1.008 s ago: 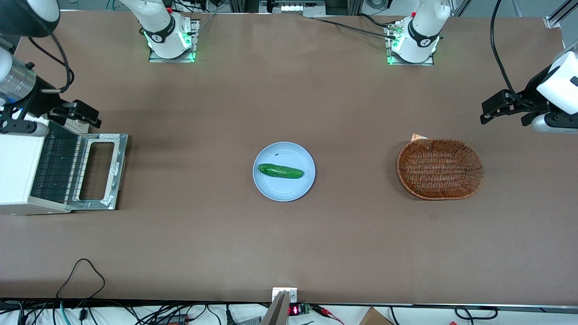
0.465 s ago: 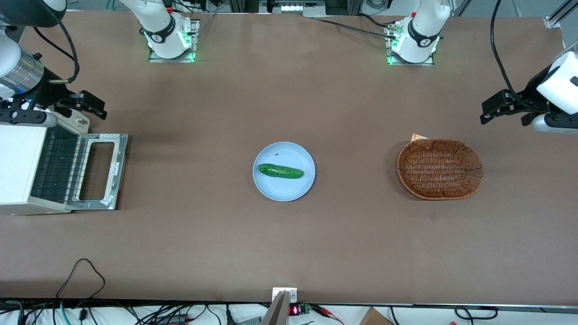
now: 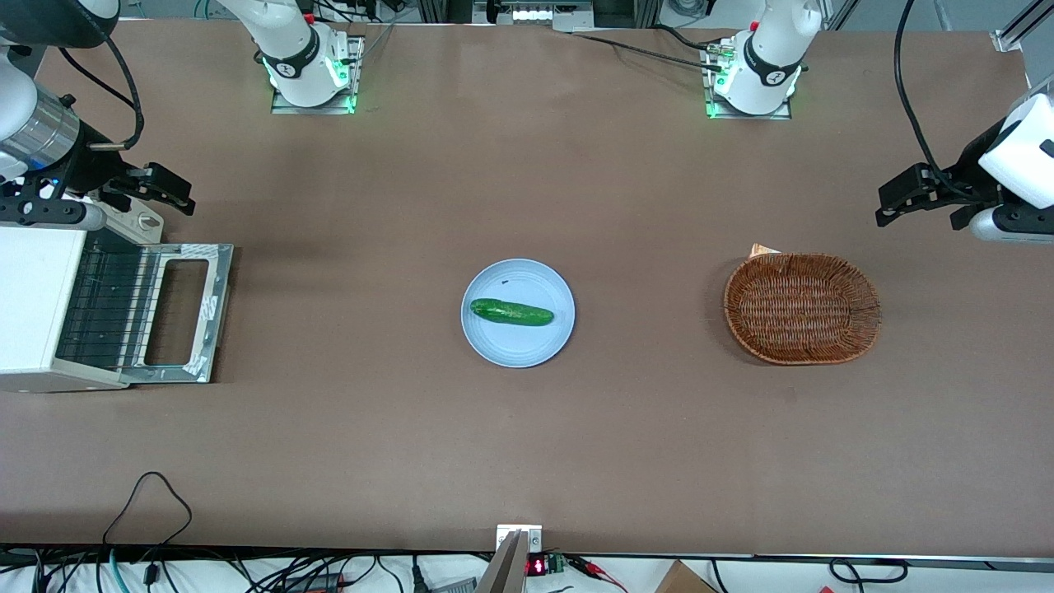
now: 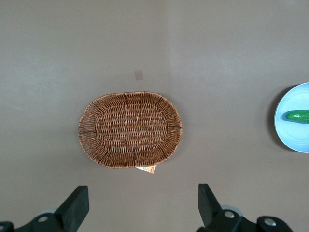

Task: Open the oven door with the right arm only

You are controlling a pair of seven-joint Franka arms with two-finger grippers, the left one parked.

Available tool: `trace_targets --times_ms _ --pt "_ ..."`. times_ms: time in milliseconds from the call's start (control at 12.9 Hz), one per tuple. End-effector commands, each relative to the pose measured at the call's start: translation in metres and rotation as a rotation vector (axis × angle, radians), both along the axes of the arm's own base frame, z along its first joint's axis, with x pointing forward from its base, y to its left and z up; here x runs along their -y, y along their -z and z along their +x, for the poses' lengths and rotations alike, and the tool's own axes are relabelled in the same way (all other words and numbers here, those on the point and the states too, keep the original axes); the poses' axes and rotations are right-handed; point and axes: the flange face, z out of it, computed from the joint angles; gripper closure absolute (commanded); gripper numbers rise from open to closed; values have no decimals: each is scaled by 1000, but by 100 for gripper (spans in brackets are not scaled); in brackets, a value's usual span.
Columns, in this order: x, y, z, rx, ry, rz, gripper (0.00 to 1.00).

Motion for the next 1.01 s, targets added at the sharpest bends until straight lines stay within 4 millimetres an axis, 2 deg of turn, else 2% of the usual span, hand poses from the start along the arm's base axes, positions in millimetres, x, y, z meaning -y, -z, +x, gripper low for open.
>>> trace_targets --times_ms 0,930 --pt "0 -6 2 -13 -12 19 0" --pt "4 -5 1 -26 6 18 0"
